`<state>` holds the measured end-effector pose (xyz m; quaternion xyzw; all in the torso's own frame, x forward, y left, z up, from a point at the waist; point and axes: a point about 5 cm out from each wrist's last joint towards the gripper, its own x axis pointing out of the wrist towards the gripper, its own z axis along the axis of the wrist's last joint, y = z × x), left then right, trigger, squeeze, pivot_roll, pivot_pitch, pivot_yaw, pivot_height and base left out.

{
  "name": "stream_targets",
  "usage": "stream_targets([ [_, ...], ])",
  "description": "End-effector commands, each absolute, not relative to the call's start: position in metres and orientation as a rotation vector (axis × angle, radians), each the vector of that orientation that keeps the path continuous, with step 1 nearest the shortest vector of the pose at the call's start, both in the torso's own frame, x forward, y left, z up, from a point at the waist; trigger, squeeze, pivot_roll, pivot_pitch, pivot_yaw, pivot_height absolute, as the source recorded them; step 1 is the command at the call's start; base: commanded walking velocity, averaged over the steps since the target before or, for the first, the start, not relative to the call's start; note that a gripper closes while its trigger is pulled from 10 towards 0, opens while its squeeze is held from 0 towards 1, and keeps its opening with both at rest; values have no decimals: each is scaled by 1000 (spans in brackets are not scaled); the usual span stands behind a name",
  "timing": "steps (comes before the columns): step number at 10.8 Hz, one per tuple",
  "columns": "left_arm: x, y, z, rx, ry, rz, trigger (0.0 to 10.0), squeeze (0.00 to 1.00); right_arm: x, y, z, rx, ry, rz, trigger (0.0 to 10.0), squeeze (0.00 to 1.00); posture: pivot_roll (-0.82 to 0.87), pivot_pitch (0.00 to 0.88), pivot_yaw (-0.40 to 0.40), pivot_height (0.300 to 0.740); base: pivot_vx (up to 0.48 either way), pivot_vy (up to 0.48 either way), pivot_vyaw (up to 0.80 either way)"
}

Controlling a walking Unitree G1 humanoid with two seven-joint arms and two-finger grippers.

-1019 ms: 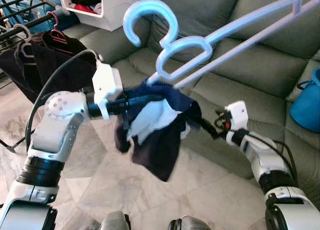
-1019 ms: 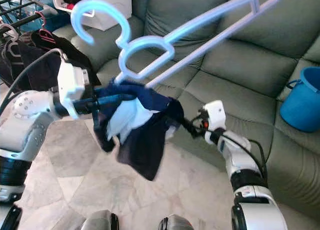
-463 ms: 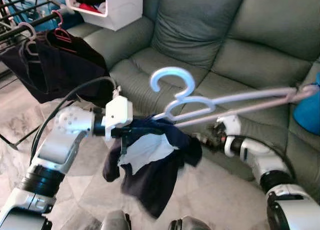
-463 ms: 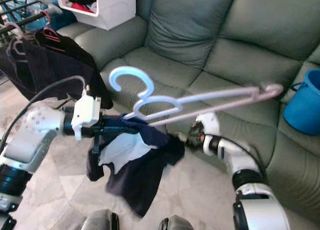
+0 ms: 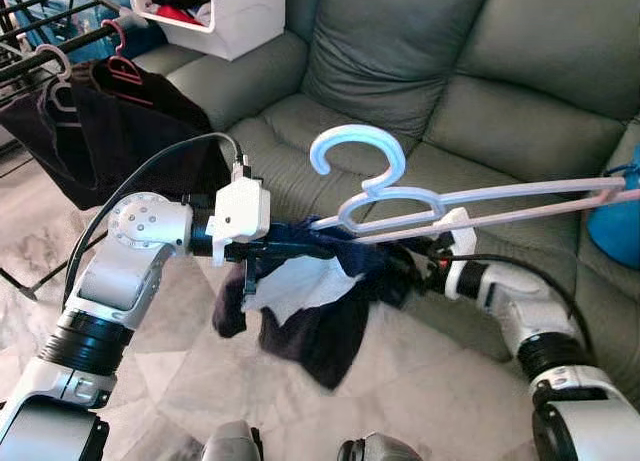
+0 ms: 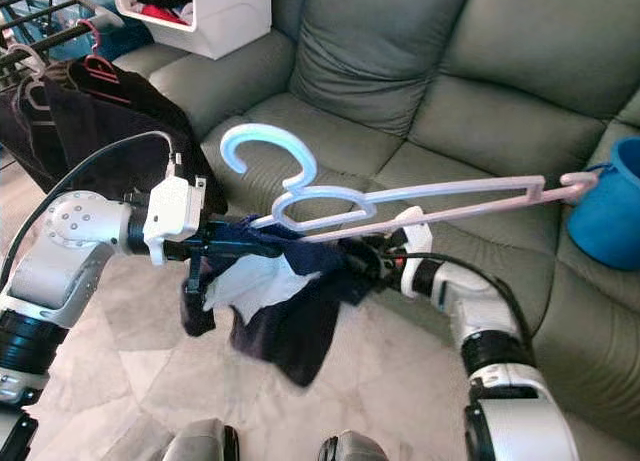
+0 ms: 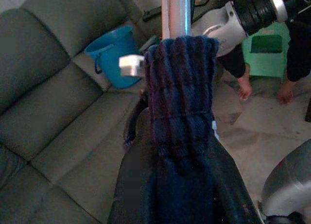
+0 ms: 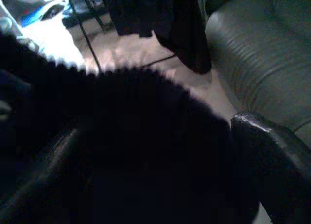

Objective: Hang hanger

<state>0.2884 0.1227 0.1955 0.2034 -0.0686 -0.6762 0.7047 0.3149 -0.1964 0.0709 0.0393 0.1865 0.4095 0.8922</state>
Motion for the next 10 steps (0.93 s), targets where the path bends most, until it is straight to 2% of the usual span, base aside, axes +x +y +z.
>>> stream_targets([
  [1, 285, 112, 214, 470, -232, -1551, 0, 0, 311, -204, 60, 34, 472, 839, 10000, 0, -23, 73, -33, 740, 0, 0, 0],
  [2, 282, 106, 225, 449, -274, -1564, 0, 0, 304, -211, 44, -17, 583, 774, 10000, 0, -15, 80, -35, 740, 0, 0, 0],
  [3, 280, 102, 234, 444, -309, -1576, 0, 0, 301, -212, 38, 11, 608, 732, 10000, 0, -9, 82, -37, 740, 0, 0, 0],
  [4, 275, 98, 245, 423, -345, -1592, 0, 0, 304, -219, 34, 0, 615, 589, 9098, 0, 0, 84, -41, 740, 0, 0, 0],
  [5, 273, 97, 248, 415, -351, -1597, 0, 0, 306, -224, 34, 18, 609, 518, 0, 0, 2, 85, -41, 740, 0, 0, 0],
  [8, 269, 99, 243, 403, -312, -1599, 0, 0, 314, -262, 44, 107, 551, 94, 0, 0, -1, 78, -45, 740, 0, 0, 0],
  [9, 277, 111, 219, 421, -224, -1545, 0, 0, 332, -285, 80, 173, 326, -90, 0, 0, -4, 72, -45, 740, 0, 0, 0],
  [10, 284, 121, 200, 402, -154, -1483, 0, 0, 345, -288, 106, 234, 190, -104, 0, 0, -14, 65, -45, 740, 0, 0, 0],
])
